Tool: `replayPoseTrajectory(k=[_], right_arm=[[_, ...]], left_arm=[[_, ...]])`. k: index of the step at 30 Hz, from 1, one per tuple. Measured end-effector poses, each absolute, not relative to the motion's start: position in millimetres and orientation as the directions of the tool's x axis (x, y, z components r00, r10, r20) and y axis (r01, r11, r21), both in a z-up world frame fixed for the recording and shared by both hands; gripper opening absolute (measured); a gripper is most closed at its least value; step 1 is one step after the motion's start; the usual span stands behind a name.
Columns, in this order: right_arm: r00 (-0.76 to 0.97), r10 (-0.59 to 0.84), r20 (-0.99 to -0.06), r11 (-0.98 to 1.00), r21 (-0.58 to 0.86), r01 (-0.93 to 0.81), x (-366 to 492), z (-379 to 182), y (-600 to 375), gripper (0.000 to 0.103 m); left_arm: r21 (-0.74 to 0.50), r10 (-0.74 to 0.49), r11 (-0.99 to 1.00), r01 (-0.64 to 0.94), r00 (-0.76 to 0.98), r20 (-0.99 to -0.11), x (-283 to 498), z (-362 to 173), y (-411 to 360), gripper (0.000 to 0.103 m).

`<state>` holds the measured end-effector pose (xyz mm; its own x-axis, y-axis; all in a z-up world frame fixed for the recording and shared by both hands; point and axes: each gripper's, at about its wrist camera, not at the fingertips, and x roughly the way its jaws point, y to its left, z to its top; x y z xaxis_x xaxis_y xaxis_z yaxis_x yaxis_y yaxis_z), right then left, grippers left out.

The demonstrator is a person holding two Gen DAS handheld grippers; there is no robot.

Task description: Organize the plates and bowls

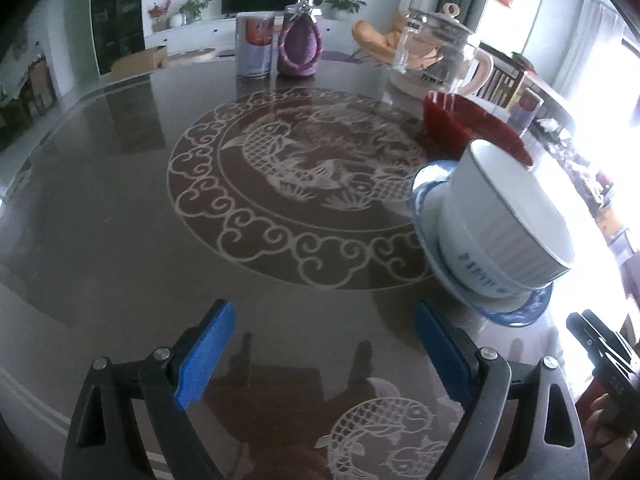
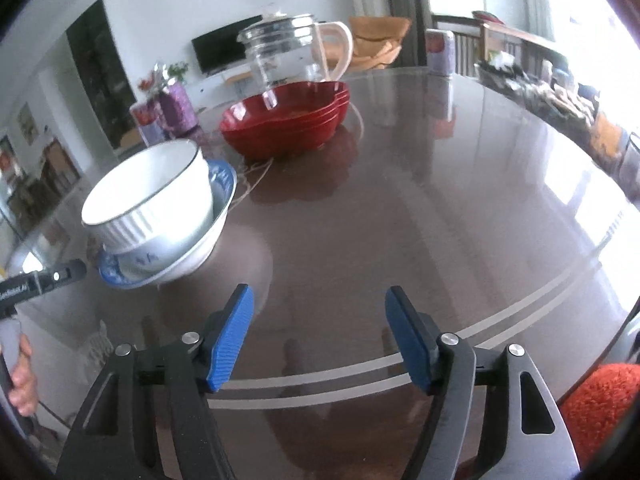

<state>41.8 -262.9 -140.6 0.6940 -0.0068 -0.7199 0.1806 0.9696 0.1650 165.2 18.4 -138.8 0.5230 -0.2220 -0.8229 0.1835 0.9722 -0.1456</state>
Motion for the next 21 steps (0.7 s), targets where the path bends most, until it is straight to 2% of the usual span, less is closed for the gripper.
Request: replayPoseTrajectory(k=[6, 11, 15, 21], right_arm=[[0.681, 0.039, -0.732, 0.962, 0.211, 0.172, 44.9, -149.9, -269.5, 0.072], [0.683, 0.047, -0.729, 0.954, 0.236, 0.187, 43.0, -152.7, -277.4, 0.072], [0.685, 0.044, -0.727, 0.95, 0.242, 0.196, 42.6, -153.8, -280.0, 0.072], [0.69, 0.028, -0.723, 0.955, 0.223, 0.194, 43.9, -154.8, -275.2, 0.072]], left_arm=[[-0.129, -0.196, 0.978, 0.164, 0.503, -0.842, 181.3, -158.3, 25.0, 0.091], [-0.034, -0.129, 0.982, 0.186, 0.526, -0.841, 205.7, -172.0, 28.1, 0.091], [-0.01, -0.125, 0.976, 0.216, 0.524, -0.843, 230.3, -178.1, 35.0, 0.103], [-0.009, -0.154, 0.966, 0.257, 0.549, -0.821, 258.5, -179.5, 44.8, 0.103]])
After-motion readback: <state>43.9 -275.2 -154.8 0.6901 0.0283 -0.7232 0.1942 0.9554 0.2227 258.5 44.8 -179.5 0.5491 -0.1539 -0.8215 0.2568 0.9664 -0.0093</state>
